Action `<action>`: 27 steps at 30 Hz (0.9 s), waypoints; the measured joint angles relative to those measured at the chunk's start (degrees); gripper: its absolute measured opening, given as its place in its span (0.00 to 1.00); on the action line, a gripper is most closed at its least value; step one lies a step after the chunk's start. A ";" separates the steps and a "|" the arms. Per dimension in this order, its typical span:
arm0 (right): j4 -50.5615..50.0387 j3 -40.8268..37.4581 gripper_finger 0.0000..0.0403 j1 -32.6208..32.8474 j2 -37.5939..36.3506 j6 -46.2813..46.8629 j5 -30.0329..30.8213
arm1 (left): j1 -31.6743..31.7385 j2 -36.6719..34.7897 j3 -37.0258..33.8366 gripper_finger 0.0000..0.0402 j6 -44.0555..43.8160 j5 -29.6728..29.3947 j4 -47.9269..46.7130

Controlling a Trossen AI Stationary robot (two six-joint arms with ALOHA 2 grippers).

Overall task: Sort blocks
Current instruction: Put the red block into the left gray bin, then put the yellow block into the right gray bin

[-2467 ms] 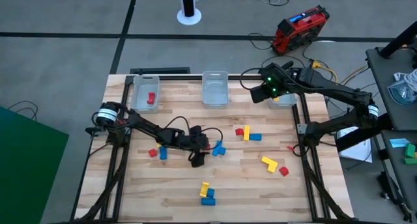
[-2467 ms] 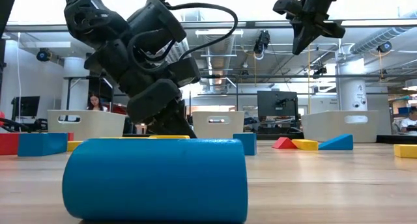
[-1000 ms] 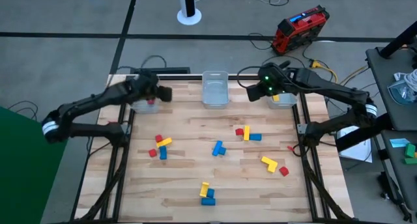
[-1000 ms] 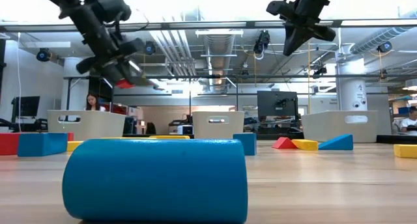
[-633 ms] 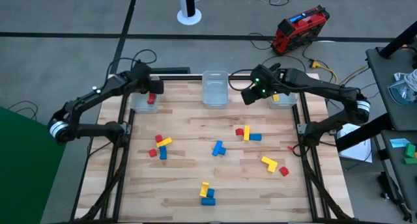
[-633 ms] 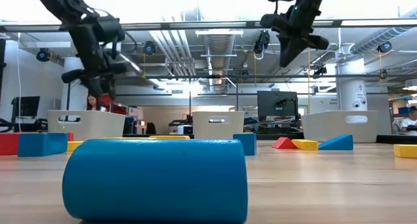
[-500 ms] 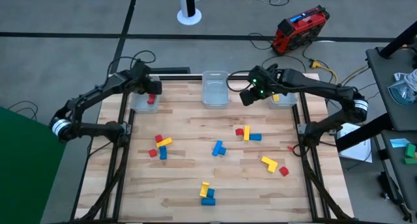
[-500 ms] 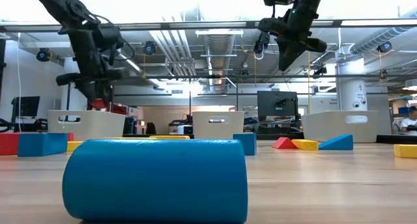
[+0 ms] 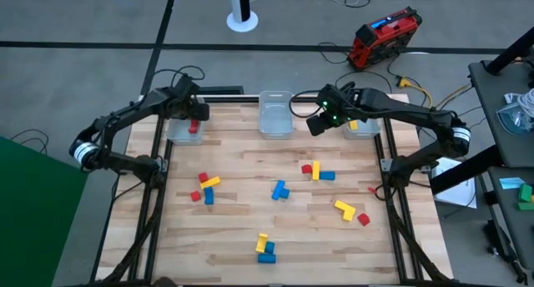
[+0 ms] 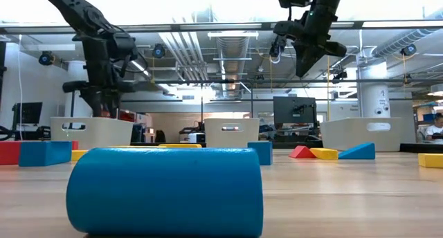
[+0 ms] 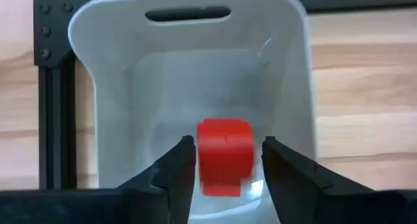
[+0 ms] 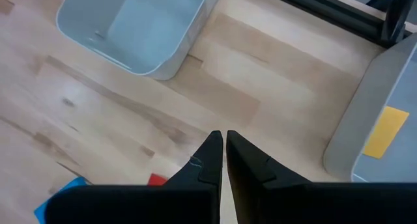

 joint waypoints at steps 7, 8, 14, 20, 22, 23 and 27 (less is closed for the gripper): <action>-0.04 0.00 0.03 0.00 -0.13 0.00 0.00 | 0.00 0.21 0.59 0.38 -1.06 -0.23 -0.29; -0.04 0.00 0.03 0.00 -0.13 0.00 -0.01 | 0.00 0.01 0.59 0.38 -1.06 -0.23 -0.32; -0.04 0.00 0.03 0.00 -0.14 -0.02 -1.37 | -0.49 -2.64 0.59 0.38 -1.16 2.04 -2.98; -0.07 0.11 0.03 0.02 -0.15 -0.01 -1.54 | -5.49 -7.19 0.59 0.38 -2.99 3.30 -6.93; -0.07 0.43 0.03 0.02 -0.15 0.00 -1.55 | -7.90 -8.83 0.59 0.38 -4.46 3.50 -8.58; -0.07 0.62 0.03 0.02 -0.15 0.00 -1.64 | -9.25 -9.73 0.59 0.38 -5.31 3.72 -9.42; -0.11 1.53 0.03 0.04 -0.17 0.26 -4.05 | -15.27 -13.02 0.59 0.38 -9.56 4.71 -13.11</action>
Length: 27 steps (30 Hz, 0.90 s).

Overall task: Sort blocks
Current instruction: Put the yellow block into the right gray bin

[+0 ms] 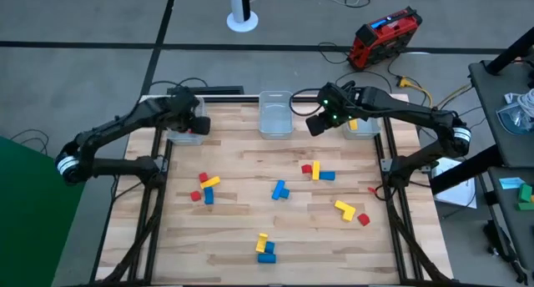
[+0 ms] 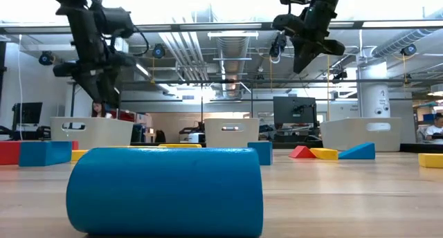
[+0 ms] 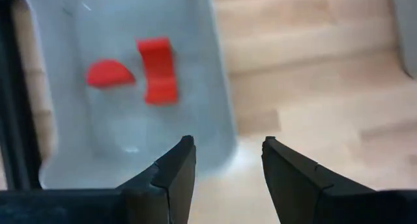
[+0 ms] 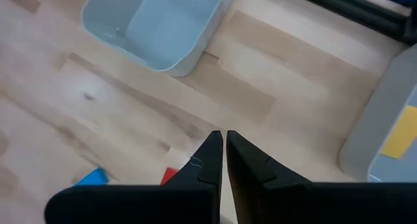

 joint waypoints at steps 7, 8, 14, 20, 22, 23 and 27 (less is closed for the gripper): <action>0.06 1.59 0.03 0.39 -0.02 0.33 -0.53 | -13.27 -4.38 -0.02 0.39 -8.36 2.25 -4.00; 0.07 1.68 0.03 0.39 -0.02 0.33 -0.53 | -15.02 -4.72 -0.02 0.39 -9.00 2.96 -3.91; 0.05 1.84 0.03 0.37 -0.02 0.34 -0.53 | -24.30 -4.99 -0.02 0.39 -12.40 5.92 -3.81; -0.51 1.84 0.03 0.63 -0.02 0.67 -2.38 | -30.69 -2.92 -0.02 0.39 -10.79 6.05 -1.83; -0.68 1.84 0.03 1.13 -0.02 0.24 -4.89 | -32.53 -2.39 -0.02 0.39 -8.58 6.07 -0.01; -0.70 1.86 0.03 1.67 -0.02 0.22 -6.21 | -33.45 -2.18 -0.02 0.39 -7.60 6.06 1.13; -1.67 1.86 0.03 5.01 -0.02 0.21 -10.54 | -35.68 -1.85 -0.04 0.39 -6.41 6.08 4.88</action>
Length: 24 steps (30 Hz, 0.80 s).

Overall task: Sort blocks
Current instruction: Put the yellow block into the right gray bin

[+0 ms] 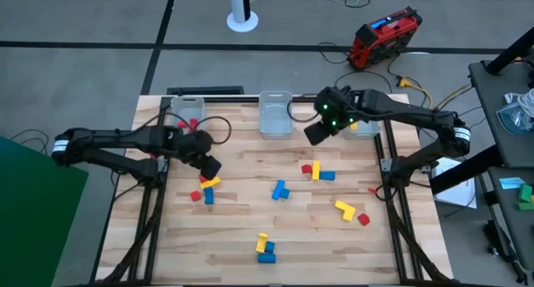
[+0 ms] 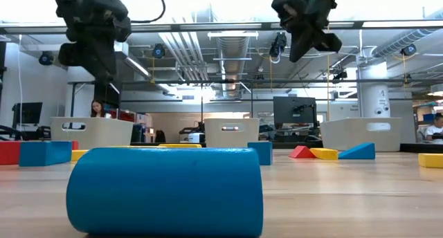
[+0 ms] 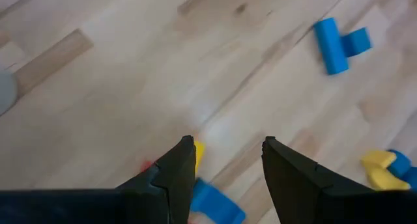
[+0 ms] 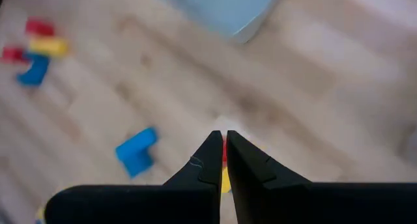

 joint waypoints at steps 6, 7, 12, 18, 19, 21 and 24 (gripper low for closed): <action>-5.89 -0.32 0.03 5.82 0.00 8.16 -1.98 | -0.26 0.05 0.00 0.39 -0.35 -0.29 1.85; -6.57 -0.63 0.03 6.40 0.00 9.89 -1.99 | -0.26 0.03 0.00 0.39 -0.35 -0.40 1.90; -6.42 -3.57 0.03 7.25 0.02 16.97 -1.49 | -0.26 0.03 0.00 0.39 -0.35 -0.82 2.52; -6.31 -8.16 0.05 7.12 0.04 21.85 1.26 | -0.26 0.03 0.00 0.39 -0.53 -2.87 2.56; -6.06 -8.79 0.06 7.12 0.04 22.52 1.32 | -0.26 0.05 0.00 0.39 -0.58 -3.23 2.56; -4.07 -10.29 0.10 7.12 0.09 23.47 1.50 | -0.26 0.03 0.00 0.39 -0.77 -3.64 2.56; -0.58 -12.22 0.20 7.12 0.83 23.77 1.50 | -0.26 0.03 0.00 0.39 -0.79 -3.70 2.59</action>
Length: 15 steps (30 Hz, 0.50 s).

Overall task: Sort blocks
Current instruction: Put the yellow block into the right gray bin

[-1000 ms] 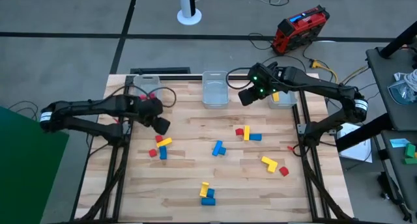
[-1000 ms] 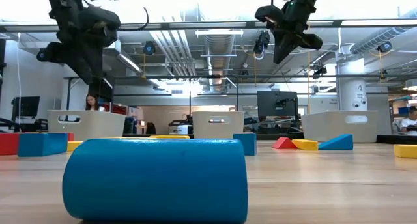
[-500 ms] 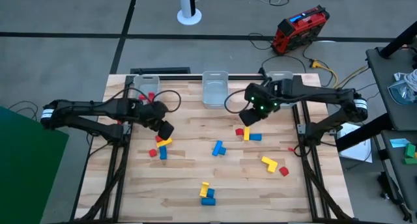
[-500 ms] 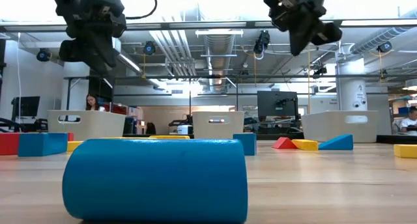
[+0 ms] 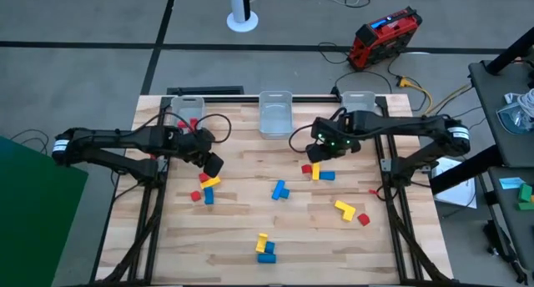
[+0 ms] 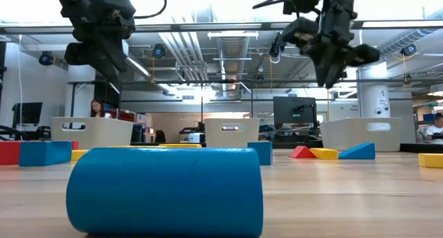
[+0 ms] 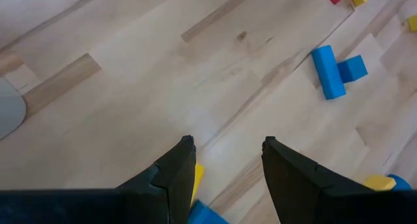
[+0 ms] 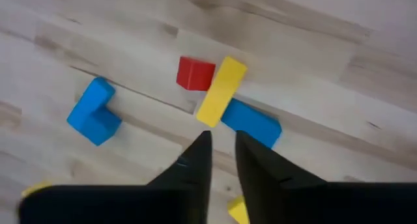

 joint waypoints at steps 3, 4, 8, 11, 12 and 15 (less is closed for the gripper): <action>2.62 -1.12 0.30 0.00 1.83 -0.02 0.01 | 0.00 0.00 0.00 0.39 -0.02 -0.03 0.02; 2.96 -1.38 0.33 0.00 2.76 -0.04 0.03 | 0.00 0.00 0.00 0.39 -0.04 -0.03 0.02; 3.85 -1.79 0.43 -0.02 7.01 -0.25 1.20 | 0.00 0.01 0.00 0.39 -0.46 -0.06 0.04; 3.87 -1.81 0.47 -0.16 10.24 -0.84 1.53 | 0.00 0.00 0.10 0.39 -0.66 -0.07 -0.04; 3.88 -1.81 0.48 -0.22 11.26 -1.07 1.53 | 0.00 0.00 0.35 0.39 -0.68 -0.06 -0.11; 3.90 -1.81 0.50 -0.42 14.00 -2.27 1.49 | 0.00 0.00 1.53 0.39 -0.66 -0.08 -0.09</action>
